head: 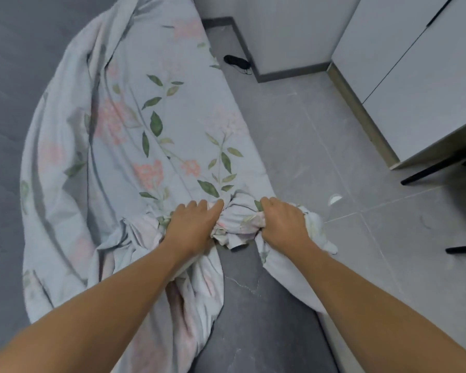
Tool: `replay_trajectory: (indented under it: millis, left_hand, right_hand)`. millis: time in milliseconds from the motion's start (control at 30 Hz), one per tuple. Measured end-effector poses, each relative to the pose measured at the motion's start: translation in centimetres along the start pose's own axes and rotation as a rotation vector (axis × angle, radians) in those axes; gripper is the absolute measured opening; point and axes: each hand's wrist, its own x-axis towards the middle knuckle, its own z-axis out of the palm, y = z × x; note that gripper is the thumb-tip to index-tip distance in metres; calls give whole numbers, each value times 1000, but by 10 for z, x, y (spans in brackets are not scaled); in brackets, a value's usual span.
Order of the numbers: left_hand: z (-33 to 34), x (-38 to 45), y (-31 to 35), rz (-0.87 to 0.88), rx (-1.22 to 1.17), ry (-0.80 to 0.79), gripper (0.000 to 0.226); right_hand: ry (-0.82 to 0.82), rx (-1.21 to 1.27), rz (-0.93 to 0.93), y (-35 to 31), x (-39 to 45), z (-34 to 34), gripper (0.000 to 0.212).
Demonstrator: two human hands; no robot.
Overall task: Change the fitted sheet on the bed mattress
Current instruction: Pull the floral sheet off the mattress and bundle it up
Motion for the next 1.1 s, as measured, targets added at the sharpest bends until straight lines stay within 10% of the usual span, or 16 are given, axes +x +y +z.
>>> replay_trajectory:
  millis: [233, 433, 900, 1100]
  left_hand:
    - [-56, 103, -81, -32, 58, 274, 95]
    - [40, 118, -88, -65, -138, 287, 106]
    - [16, 266, -146, -139, -124, 459, 91]
    - [16, 270, -147, -167, -96, 431, 95]
  right_hand:
    - [315, 120, 27, -8, 113, -39, 27]
    - [302, 151, -41, -7, 144, 33, 98]
    - [545, 242, -54, -8, 324, 28, 49]
    - [512, 218, -52, -8, 324, 26, 61]
